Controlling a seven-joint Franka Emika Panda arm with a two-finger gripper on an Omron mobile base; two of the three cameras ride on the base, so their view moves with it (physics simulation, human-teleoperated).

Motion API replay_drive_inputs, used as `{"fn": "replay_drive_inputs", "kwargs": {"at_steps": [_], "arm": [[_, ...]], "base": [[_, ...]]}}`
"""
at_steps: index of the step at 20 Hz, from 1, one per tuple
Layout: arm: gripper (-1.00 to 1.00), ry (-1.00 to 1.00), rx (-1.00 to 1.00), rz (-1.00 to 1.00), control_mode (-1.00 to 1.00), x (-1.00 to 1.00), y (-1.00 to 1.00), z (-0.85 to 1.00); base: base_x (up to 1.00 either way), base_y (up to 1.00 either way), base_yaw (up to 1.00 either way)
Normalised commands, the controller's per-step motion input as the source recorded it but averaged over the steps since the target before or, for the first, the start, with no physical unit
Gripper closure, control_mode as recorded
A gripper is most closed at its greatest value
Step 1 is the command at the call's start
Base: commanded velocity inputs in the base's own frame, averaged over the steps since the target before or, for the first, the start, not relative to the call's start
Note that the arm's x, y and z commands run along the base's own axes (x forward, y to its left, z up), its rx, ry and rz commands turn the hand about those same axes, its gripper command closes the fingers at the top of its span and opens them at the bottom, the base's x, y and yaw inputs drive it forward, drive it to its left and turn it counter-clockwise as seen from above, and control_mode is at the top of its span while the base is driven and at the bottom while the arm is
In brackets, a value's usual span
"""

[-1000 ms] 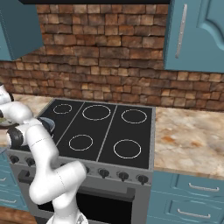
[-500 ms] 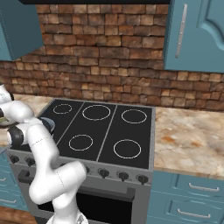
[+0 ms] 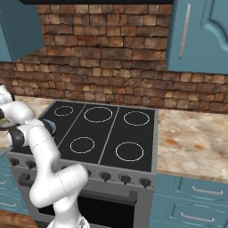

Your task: Pick up the butter stick and place it in the pan. Then turn on the burner for the pan.

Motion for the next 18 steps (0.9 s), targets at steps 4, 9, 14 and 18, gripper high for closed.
{"fn": "replay_drive_inputs", "kwargs": {"at_steps": [4,9,14,18], "arm": [[1.00,0.00,0.00,0.00,-1.00,0.00,-0.46,0.26],[1.00,0.00,0.00,0.00,-1.00,-0.12,-0.55,0.20],[1.00,0.00,0.00,0.00,-1.00,-0.21,-0.60,0.13],[1.00,0.00,0.00,0.00,-1.00,-0.29,-0.59,0.12]], "base": [[0.00,0.00,0.00],[0.00,0.00,0.00],[0.00,0.00,0.00],[0.00,0.00,0.00]]}}
